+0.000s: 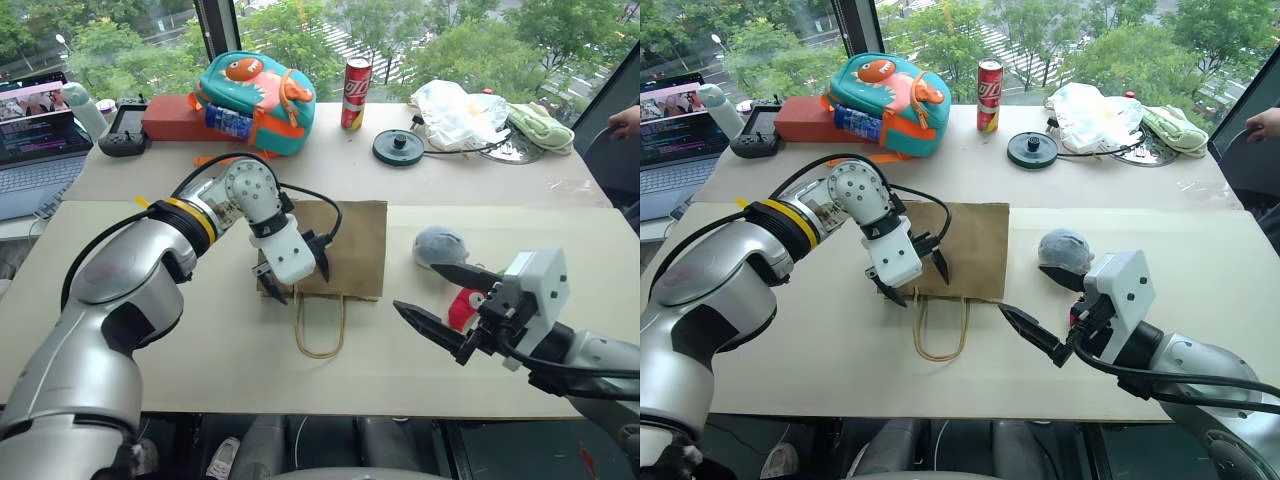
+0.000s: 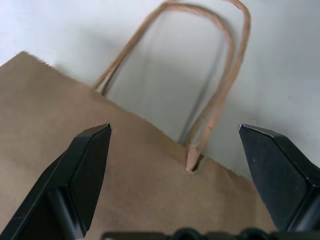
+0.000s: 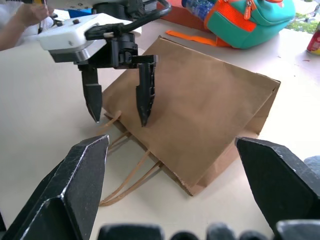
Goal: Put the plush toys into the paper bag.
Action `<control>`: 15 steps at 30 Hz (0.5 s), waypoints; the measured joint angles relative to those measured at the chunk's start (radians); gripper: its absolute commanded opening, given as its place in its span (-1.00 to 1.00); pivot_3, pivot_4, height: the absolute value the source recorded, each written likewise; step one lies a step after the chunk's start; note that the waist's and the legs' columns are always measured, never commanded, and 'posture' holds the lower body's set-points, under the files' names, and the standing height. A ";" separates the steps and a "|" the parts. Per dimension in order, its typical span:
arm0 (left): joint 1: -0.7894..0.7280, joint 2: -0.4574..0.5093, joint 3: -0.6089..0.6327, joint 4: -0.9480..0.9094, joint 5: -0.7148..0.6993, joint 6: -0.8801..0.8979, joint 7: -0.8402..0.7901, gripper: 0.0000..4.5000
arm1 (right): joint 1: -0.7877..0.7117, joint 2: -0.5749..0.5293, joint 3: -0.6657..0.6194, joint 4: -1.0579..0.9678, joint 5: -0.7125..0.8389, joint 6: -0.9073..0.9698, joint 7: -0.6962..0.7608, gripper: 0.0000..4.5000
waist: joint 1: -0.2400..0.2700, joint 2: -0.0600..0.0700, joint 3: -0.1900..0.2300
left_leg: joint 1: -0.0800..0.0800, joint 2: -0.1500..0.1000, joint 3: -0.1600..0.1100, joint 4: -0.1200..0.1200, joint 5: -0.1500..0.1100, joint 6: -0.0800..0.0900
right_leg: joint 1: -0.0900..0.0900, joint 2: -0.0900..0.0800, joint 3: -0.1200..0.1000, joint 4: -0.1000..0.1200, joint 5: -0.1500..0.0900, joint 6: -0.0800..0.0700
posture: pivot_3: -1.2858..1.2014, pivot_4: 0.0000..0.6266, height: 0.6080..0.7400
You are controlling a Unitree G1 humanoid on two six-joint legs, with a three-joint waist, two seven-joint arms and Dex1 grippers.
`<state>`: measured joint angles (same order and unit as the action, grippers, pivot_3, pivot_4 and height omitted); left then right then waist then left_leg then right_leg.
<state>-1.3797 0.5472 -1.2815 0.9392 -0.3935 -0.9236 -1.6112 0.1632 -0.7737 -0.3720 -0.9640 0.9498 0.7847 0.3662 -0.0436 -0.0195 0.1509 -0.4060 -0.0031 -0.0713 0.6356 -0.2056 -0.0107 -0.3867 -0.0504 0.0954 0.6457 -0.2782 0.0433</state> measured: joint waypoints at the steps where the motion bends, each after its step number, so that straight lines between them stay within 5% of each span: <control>1: 0.000 0.000 -0.017 0.002 0.000 -0.016 0.000 0.94 | 0.000 0.000 0.000 0.000 0.000 0.000 -0.004 1.00 | 0.000 0.000 0.000 | 0.000 0.000 0.000 0.000 0.000 0.000 | 0.000 0.000 0.000 0.000 0.000 0.000 | 0.03 -0.52 1.00; 11: 0.007 -0.024 -0.057 0.045 0.001 -0.086 0.000 0.94 | 0.002 0.000 0.004 -0.009 0.009 -0.002 -0.041 1.00 | 0.002 0.000 0.000 | -0.001 0.000 -0.001 0.001 0.000 0.000 | 0.000 0.001 0.000 0.000 0.000 0.000 | 0.03 -0.52 1.00; 15: 0.007 -0.026 -0.058 0.038 0.000 -0.087 0.000 0.28 | 0.011 0.000 0.005 -0.012 0.014 -0.002 -0.053 1.00 | 0.001 0.000 0.000 | 0.000 0.000 -0.001 0.001 0.000 0.000 | 0.000 0.001 0.000 0.000 0.000 0.000 | 0.03 -0.52 1.00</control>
<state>-1.3724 0.5210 -1.3397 0.9776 -0.3933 -1.0105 -1.6114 0.1739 -0.7737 -0.3673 -0.9761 0.9641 0.7829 0.3137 -0.0423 -0.0195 0.1509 -0.4064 -0.0028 -0.0724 0.6371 -0.2056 -0.0106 -0.3863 -0.0494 0.0954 0.6460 -0.2782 0.0433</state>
